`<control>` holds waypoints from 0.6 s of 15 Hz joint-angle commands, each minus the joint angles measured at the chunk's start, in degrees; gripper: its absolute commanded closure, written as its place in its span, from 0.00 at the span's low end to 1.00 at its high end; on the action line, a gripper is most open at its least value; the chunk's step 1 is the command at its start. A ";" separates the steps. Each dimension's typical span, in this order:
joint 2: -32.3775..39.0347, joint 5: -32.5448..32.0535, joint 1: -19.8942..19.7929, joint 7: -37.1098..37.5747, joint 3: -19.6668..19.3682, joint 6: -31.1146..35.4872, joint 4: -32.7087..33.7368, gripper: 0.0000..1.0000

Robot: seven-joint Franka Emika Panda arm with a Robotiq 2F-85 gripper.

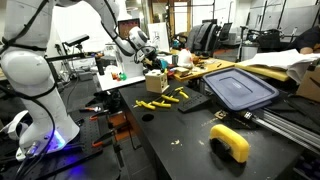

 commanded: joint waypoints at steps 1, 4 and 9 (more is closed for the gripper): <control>-1.36 -3.75 0.63 3.83 -0.08 1.08 -3.46 0.98; -1.44 -6.39 0.73 6.12 0.46 0.97 -4.08 0.67; -2.53 -6.18 -0.74 5.65 1.86 0.96 -5.22 0.37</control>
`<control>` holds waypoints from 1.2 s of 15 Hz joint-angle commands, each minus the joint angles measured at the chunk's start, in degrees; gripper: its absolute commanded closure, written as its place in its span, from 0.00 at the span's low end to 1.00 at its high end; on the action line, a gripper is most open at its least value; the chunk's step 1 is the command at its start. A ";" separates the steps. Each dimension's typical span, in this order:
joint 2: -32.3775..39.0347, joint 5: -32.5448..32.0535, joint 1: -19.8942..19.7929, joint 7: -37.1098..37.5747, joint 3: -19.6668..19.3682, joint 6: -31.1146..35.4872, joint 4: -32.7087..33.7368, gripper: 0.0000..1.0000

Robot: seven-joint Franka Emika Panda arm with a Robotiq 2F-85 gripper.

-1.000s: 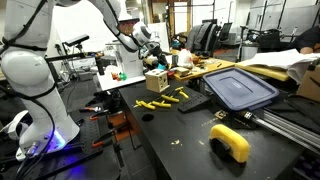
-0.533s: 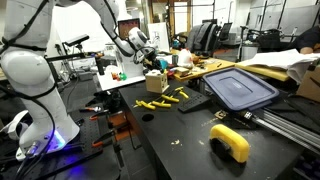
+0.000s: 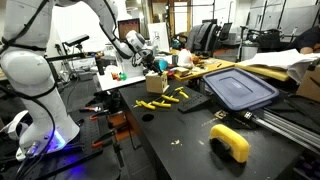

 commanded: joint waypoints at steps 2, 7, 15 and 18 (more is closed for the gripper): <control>-3.69 2.88 -2.94 -2.24 3.06 1.04 -3.65 0.24; -9.79 19.48 -6.66 -17.41 8.62 -0.12 -6.96 0.00; -16.09 36.48 -5.62 -36.73 9.03 -12.55 -2.81 0.00; -15.94 37.15 -5.86 -41.80 9.12 -18.70 0.33 0.00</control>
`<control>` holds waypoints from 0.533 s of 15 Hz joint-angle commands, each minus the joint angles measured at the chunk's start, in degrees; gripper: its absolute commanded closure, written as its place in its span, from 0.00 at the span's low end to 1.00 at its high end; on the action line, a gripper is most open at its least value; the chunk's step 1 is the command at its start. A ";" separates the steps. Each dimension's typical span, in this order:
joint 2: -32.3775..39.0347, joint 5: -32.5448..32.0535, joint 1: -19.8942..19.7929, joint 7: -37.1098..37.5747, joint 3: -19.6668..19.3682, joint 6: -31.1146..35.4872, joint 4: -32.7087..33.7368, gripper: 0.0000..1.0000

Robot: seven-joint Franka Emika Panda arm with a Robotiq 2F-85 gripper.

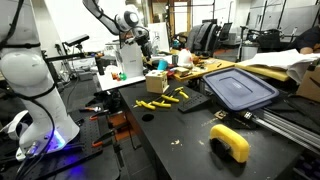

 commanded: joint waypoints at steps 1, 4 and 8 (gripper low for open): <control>-0.08 1.92 -0.31 -7.31 0.24 -7.73 4.04 0.00; 1.45 1.94 -0.63 -15.00 0.17 -13.54 8.67 0.00; 3.85 1.58 -0.91 -24.93 -0.14 -19.48 14.79 0.00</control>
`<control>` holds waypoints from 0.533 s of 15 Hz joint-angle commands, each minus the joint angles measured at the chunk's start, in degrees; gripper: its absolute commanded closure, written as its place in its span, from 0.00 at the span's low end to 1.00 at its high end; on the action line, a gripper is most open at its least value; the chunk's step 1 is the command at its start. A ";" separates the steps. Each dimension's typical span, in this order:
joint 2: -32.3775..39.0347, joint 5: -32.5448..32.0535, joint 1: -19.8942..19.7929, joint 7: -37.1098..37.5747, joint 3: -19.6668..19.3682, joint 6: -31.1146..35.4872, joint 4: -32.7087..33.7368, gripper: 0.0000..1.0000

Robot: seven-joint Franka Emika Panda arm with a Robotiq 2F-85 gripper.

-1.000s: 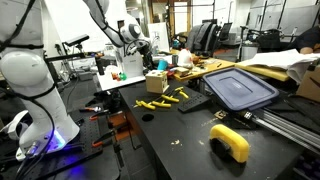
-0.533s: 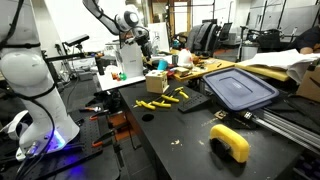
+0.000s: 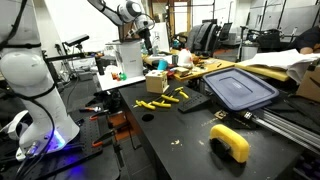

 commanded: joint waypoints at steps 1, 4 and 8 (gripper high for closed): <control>3.20 0.46 -0.28 -9.74 -0.16 -7.07 7.32 0.00; 5.33 0.07 0.17 -15.33 -0.56 -11.34 11.69 0.00; 5.30 0.23 0.62 -14.13 -1.15 -10.14 10.89 0.00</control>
